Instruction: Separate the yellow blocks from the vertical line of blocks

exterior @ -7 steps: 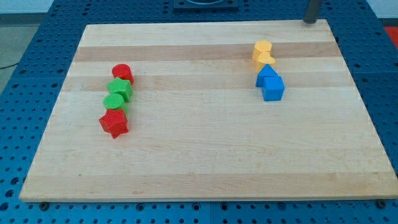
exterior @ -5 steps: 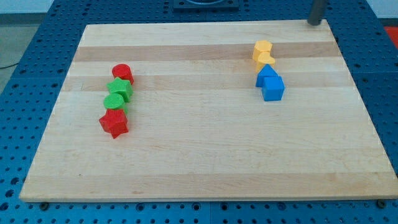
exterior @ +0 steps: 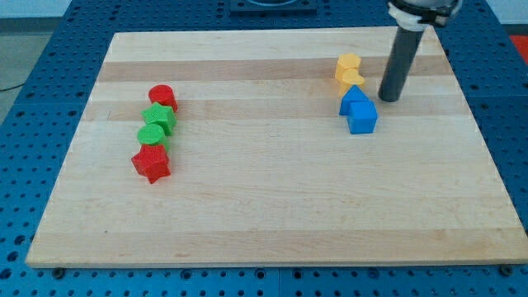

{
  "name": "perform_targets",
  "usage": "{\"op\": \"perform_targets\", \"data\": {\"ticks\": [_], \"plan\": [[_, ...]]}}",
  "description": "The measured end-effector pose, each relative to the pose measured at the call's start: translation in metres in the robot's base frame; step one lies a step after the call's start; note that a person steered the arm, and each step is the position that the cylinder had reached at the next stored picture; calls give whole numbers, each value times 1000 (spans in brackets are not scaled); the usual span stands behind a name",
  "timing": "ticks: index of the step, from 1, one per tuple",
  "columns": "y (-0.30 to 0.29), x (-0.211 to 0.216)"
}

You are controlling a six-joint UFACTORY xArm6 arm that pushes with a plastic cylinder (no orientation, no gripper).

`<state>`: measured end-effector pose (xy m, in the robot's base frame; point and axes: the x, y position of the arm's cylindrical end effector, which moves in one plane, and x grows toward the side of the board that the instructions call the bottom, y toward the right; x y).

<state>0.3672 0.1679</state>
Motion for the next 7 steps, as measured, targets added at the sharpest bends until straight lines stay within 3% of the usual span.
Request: {"op": "perform_targets", "data": {"ticks": [5,7], "plan": [[-111,0],[-105,-18]]}}
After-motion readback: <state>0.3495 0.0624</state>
